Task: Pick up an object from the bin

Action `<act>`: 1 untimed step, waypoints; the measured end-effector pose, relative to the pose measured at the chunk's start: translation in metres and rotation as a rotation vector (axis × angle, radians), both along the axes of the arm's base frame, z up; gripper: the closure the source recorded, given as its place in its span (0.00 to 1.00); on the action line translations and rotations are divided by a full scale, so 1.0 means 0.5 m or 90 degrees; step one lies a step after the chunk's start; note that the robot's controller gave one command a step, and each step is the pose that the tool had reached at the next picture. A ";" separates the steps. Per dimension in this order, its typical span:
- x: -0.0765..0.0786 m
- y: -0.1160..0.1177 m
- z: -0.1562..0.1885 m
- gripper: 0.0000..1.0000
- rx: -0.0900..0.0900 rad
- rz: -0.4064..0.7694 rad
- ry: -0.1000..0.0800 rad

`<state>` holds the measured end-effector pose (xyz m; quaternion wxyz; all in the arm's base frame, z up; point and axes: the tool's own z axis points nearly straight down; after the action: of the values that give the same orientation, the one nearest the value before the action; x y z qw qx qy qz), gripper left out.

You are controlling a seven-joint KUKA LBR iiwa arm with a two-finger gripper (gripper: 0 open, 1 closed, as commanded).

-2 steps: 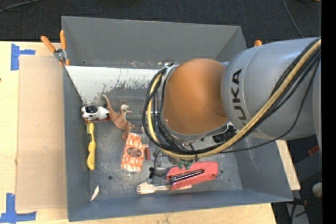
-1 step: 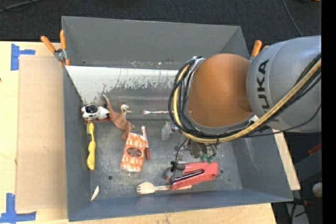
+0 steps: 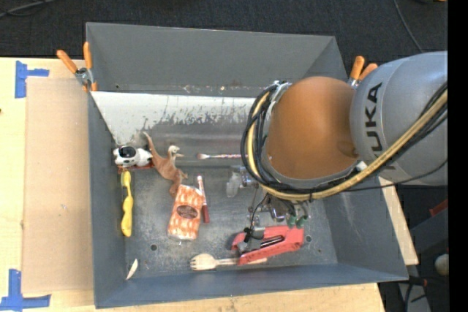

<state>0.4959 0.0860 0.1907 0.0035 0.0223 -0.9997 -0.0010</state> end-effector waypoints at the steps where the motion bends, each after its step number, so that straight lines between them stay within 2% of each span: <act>1: -0.025 -0.108 -0.119 0.00 -0.001 -0.032 -0.003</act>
Offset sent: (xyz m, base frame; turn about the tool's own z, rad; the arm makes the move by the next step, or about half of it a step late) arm 0.0021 -0.0750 -0.0981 0.1281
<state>0.4836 0.0322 0.1313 0.0009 -0.0031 -1.0000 -0.0005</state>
